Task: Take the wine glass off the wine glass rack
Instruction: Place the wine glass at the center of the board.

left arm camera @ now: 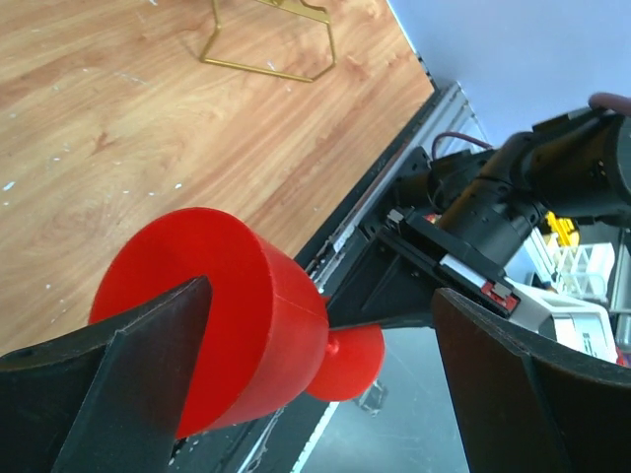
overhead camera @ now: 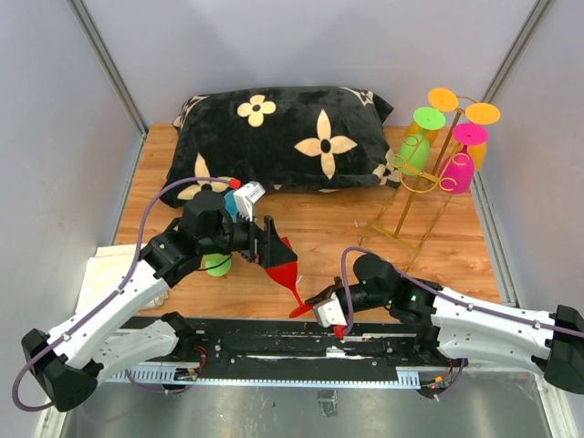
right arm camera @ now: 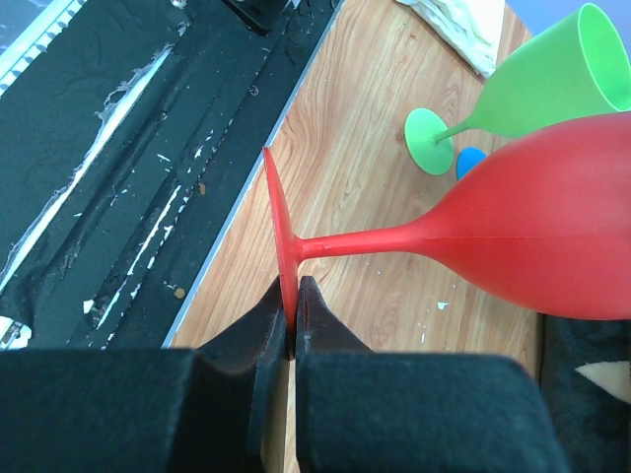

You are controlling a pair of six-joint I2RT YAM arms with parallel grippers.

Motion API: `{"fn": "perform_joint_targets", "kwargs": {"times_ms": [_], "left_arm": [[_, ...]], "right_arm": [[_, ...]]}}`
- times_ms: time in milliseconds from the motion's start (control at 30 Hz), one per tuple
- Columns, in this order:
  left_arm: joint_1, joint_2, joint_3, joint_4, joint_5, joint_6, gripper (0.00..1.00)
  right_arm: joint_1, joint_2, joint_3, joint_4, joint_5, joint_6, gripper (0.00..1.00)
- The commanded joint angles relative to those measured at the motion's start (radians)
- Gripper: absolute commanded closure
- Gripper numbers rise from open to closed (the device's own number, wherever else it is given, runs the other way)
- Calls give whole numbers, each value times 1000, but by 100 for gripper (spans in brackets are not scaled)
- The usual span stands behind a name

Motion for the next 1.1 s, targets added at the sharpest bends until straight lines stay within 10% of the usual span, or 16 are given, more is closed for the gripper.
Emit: {"fn": "perform_joint_targets", "kwargs": {"times_ms": [0, 1067], "left_arm": [[0, -22, 10, 16, 111, 42, 3], [-1, -69, -8, -62, 314, 177, 62]], "right_arm": [[8, -11, -8, -9, -13, -16, 99], [8, -7, -47, 18, 200, -18, 97]]}}
